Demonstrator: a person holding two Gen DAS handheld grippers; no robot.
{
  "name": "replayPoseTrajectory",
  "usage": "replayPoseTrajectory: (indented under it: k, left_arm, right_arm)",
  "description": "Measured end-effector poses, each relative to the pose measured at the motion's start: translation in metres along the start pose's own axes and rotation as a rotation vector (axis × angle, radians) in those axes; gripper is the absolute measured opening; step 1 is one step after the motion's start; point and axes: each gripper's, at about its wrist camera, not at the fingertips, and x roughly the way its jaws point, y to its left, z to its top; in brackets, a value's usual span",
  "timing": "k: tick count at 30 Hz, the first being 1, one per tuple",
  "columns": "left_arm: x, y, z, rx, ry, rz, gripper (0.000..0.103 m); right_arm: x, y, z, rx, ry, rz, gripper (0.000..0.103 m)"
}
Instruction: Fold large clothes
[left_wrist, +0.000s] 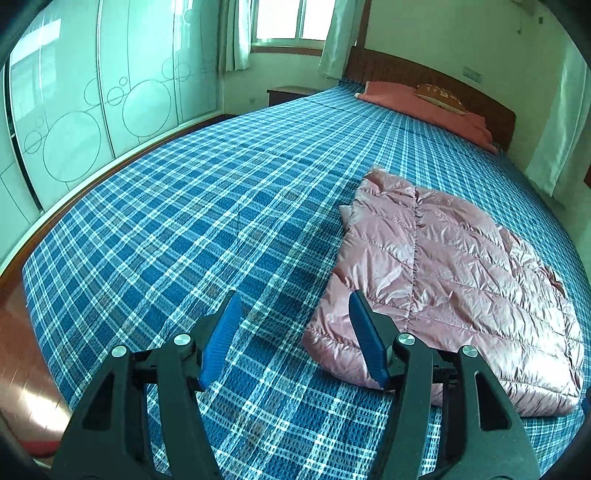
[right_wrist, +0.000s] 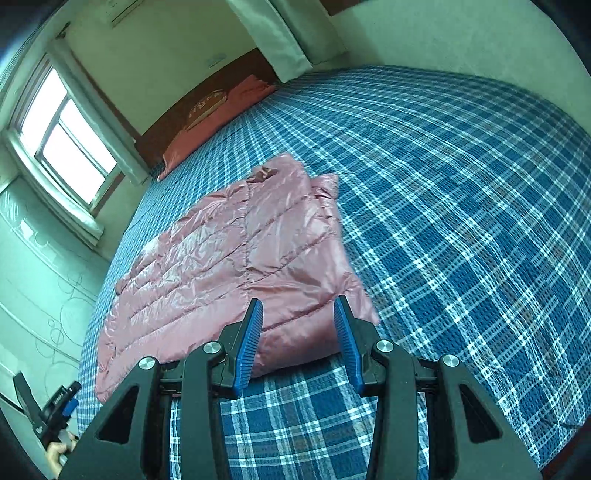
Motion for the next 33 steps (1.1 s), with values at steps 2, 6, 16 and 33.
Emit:
replayPoseTrajectory:
  k: [2,6,16,33]
  left_arm:
    - [-0.004,-0.010,0.002,0.014,-0.013,-0.020,0.061]
    - [0.000,-0.040,0.007,0.059,-0.010,-0.051,0.061]
    - [0.033,-0.137,0.010,0.283,-0.031,-0.013,0.061]
    - [0.080,-0.184,0.008,0.394,0.034,0.015,0.059]
  right_arm:
    - [0.003,0.018,-0.001,-0.065,0.008,-0.003,0.041]
    - [0.019,0.059,0.000,-0.170,0.031,0.014,0.041]
    - [0.099,0.164,0.018,-0.473,0.068,-0.045,0.041]
    - [0.170,0.196,0.021,-0.569,0.142,-0.116,0.041]
